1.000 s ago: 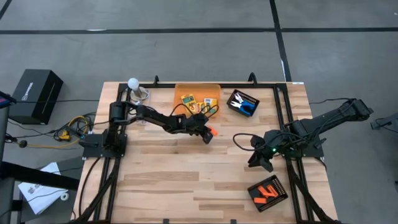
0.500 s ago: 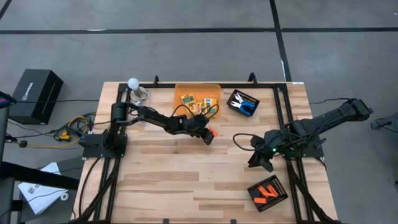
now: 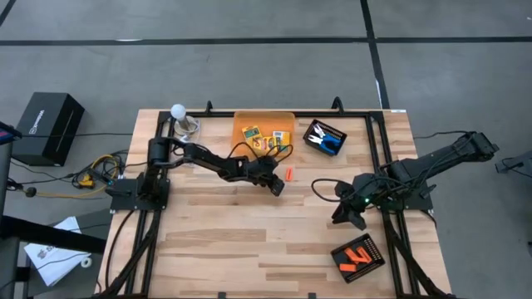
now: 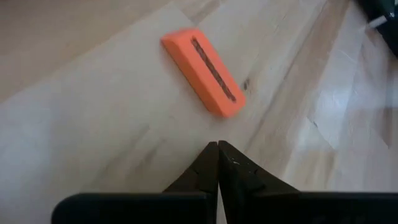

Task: Pick & Place School Supplies
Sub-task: Put the orange eraser into the bottom black bin

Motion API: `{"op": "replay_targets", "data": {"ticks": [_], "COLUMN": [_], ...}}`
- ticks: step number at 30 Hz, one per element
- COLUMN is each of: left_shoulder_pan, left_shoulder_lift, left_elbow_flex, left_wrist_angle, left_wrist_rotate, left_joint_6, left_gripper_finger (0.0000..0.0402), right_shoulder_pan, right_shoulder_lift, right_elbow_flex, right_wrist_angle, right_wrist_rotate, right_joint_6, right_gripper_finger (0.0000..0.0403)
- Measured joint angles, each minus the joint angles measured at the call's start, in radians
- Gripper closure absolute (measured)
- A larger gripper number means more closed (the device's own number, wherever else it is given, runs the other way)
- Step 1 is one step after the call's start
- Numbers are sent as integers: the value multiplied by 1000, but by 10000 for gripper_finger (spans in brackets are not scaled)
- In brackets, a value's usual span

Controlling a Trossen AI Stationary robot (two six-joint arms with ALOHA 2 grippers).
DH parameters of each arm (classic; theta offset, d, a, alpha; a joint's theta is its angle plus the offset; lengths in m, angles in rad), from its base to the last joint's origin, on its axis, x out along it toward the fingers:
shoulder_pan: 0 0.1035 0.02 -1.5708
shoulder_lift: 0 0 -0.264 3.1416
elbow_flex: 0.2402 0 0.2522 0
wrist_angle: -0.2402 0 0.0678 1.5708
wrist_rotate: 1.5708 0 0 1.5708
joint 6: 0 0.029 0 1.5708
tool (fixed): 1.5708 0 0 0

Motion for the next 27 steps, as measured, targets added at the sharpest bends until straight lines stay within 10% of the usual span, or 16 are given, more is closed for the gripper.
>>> {"op": "replay_targets", "data": {"ticks": [6,13,27], "left_shoulder_pan": [8,38,103], "left_shoulder_lift": [-118,-397,-818], "left_elbow_flex": [-17,-28,-137], "left_wrist_angle": [-2,25,-2], "left_wrist_rotate": [12,-55,-94], "left_joint_6": [62,162,300], "left_gripper_finger": [401,401,401], "right_shoulder_pan": [-50,-236,-509], "right_shoulder_lift": [93,281,682], "right_elbow_flex": [1,-1,1], "right_wrist_angle": [8,132,585], "right_wrist_rotate": [195,176,28], "right_joint_6": [-68,-209,-212], "right_gripper_finger": [302,392,403]}}
